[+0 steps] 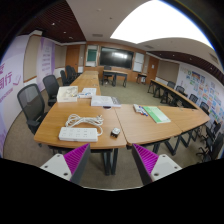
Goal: Unplug charger
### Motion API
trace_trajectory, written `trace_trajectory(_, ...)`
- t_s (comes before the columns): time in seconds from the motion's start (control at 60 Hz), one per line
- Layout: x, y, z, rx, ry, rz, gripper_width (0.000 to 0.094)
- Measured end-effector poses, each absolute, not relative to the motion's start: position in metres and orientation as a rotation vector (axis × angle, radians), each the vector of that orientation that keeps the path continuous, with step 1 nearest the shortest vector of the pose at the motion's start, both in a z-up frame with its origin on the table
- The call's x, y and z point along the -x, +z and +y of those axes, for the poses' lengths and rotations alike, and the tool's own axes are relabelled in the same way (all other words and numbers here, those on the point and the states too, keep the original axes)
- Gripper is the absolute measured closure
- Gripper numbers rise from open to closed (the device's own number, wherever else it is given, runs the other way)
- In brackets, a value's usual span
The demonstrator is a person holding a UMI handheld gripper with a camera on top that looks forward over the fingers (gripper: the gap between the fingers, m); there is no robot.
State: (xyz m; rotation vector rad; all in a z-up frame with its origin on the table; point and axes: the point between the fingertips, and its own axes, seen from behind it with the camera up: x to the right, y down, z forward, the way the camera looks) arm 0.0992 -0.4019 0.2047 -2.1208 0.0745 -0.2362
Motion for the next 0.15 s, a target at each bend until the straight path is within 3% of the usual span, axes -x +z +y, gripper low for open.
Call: trace_trajectory(0.15, -0.098, 0.217, -0.409, 2.103, -0.252, 0.069, 0.0080)
